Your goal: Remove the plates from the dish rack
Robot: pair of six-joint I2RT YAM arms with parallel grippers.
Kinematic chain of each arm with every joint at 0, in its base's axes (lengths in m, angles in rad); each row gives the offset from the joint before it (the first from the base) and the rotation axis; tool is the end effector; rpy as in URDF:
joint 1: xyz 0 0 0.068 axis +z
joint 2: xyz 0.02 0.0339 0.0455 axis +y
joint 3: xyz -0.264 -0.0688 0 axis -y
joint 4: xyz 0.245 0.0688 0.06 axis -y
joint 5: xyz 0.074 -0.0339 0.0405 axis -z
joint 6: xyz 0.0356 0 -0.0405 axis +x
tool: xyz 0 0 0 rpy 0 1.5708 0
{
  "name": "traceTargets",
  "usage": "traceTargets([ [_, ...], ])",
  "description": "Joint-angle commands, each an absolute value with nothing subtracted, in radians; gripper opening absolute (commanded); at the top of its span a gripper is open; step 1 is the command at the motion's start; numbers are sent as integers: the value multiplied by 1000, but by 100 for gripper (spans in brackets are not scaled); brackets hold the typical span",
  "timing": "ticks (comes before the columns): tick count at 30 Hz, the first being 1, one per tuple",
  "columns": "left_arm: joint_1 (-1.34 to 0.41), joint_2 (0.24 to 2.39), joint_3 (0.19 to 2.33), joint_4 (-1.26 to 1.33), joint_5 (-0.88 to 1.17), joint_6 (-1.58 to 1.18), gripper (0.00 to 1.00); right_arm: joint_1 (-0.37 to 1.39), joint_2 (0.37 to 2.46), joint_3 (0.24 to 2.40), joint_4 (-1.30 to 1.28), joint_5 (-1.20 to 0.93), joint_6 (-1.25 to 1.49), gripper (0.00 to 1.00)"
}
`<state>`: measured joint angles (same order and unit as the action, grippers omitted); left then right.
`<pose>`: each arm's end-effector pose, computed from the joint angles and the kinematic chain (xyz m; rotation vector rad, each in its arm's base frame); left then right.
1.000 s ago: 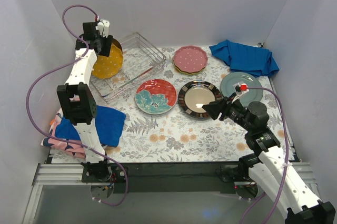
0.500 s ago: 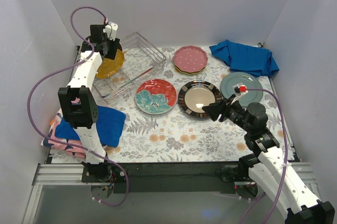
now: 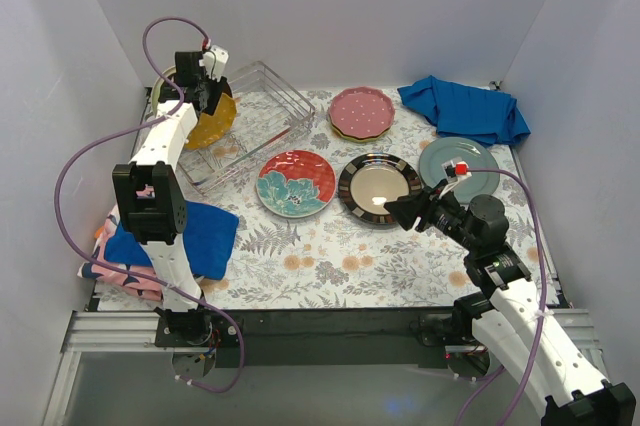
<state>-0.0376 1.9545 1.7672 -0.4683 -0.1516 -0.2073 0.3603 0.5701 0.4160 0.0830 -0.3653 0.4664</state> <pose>0.4572 -0.0118 0.3051 -0.2704 2.2013 0.0337 0.1415 0.0669 0.2700 -0.2014 1.7090 0.9213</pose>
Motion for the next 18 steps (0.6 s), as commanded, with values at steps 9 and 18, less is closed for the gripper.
traceTargets([
  [9,-63,1977,1775,-508,-92,-88,30,360,592,425,129,-351,443,59],
  [18,-80,1991,1773,-506,-55,-6,5,362,629,431,130,-344,437,59],
])
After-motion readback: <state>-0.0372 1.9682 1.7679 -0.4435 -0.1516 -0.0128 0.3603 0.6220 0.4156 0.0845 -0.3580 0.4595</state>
